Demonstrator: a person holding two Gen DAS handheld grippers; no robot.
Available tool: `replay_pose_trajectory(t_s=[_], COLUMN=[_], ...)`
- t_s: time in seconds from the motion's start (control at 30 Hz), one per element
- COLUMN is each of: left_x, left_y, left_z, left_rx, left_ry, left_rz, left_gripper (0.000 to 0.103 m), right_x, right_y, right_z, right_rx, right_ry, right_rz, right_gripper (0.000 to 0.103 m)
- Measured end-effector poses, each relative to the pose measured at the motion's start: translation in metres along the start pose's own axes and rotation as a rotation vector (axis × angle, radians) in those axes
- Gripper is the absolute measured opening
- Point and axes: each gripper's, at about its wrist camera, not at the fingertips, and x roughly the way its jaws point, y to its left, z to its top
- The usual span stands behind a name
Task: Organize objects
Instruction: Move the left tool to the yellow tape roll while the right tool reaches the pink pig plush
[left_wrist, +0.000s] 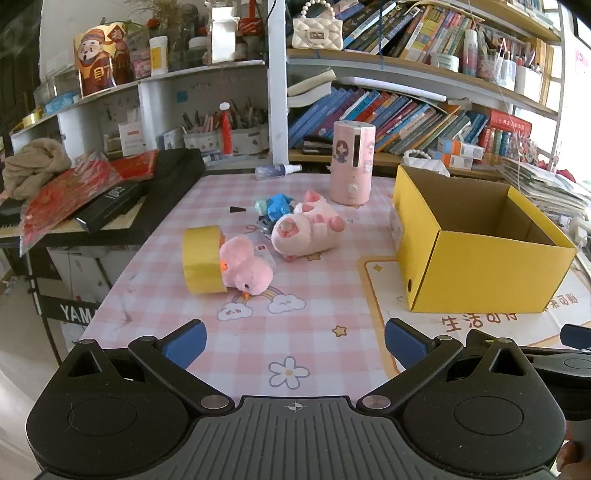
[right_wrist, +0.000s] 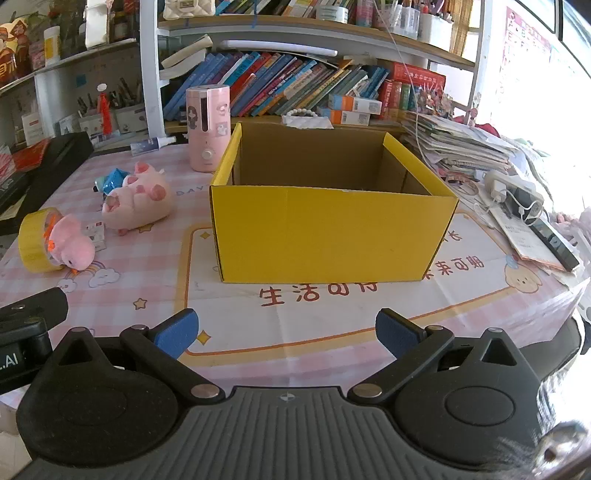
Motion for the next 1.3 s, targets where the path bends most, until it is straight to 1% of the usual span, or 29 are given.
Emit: replay_pose_trajectory(t_s=[0.13, 0.27, 0.43, 0.73, 0.93, 1.07, 1.1, 1.17, 1.3], left_x=[0.0, 0.0, 0.0, 0.011, 0.022, 0.033, 0.035, 0.041, 0.054], left_y=[0.003, 0.014, 0.023, 0.041, 0.052, 0.059, 0.06, 0.062, 0.07], left_z=[0.001, 0.005, 0.006, 0.005, 0.01, 0.019, 0.021, 0.026, 0.037], left_rx=[-0.002, -0.007, -0.016, -0.061, -0.074, -0.085, -0.105, -0.104, -0.115], left_ry=[-0.001, -0.009, -0.033, -0.02, -0.012, -0.015, -0.016, -0.021, -0.027], left_rz=[-0.001, -0.003, 0.021, 0.073, 0.108, 0.131, 0.16, 0.164, 0.177], left_gripper=[0.103, 0.103, 0.103, 0.103, 0.103, 0.103, 0.103, 0.103, 0.103], right_x=[0.0, -0.001, -0.003, 0.006, 0.014, 0.024, 0.027, 0.032, 0.043], right_y=[0.002, 0.004, 0.012, 0.034, 0.049, 0.06, 0.061, 0.065, 0.077], right_z=[0.0, 0.001, 0.006, 0.015, 0.026, 0.037, 0.04, 0.047, 0.063], right_rx=[-0.003, -0.007, -0.025, -0.08, -0.11, -0.133, -0.137, -0.145, -0.174], right_ry=[-0.001, -0.005, -0.021, -0.019, -0.041, -0.056, -0.061, -0.076, -0.118], right_rz=[0.0, 0.003, 0.024, 0.091, 0.151, 0.188, 0.196, 0.211, 0.249], right_gripper=[0.103, 0.103, 0.103, 0.101, 0.094, 0.089, 0.088, 0.086, 0.078])
